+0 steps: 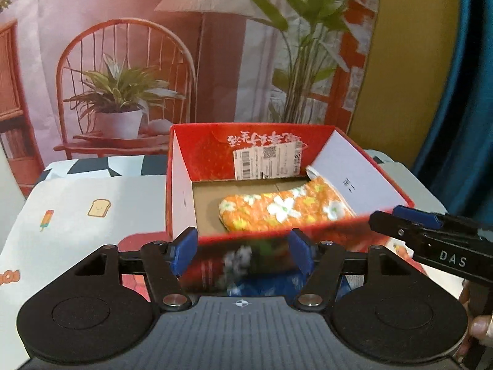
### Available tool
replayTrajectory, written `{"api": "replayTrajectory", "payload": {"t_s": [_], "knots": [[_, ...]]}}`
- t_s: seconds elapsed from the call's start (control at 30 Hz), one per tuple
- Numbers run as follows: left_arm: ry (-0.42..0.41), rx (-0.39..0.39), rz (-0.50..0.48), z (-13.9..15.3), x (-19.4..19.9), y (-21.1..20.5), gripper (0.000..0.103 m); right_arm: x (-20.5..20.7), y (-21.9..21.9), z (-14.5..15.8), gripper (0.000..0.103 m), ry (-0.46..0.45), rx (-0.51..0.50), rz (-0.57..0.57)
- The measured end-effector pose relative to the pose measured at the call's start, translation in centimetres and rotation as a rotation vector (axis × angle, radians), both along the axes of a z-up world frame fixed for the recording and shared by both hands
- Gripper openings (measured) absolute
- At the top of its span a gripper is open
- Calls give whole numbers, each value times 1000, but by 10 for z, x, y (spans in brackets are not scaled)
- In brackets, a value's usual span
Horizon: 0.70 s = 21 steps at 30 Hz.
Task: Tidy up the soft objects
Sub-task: 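Lower the right gripper onto the blue tissue packet and close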
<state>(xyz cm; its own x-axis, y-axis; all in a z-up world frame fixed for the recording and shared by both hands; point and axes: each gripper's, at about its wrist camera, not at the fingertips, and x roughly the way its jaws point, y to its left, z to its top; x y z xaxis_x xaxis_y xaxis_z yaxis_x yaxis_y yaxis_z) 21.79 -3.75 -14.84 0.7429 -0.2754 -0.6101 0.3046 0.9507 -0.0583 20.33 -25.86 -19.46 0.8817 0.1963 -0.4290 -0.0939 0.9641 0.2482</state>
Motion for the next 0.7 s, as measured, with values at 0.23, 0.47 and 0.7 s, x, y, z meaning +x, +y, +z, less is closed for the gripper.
{"api": "replayTrajectory", "payload": {"t_s": [0.23,0.47,0.7], "knots": [[41,-24,3,-24,-43,9,67,-38,15,-5,46,10,-18,49],[93,-58,110,-52,-68,19,58,-67,20,-21,46,37,-12,62],[101,-61,159,-60,-73,30,58,-76,30,-39,46,89,-22,95]]}}
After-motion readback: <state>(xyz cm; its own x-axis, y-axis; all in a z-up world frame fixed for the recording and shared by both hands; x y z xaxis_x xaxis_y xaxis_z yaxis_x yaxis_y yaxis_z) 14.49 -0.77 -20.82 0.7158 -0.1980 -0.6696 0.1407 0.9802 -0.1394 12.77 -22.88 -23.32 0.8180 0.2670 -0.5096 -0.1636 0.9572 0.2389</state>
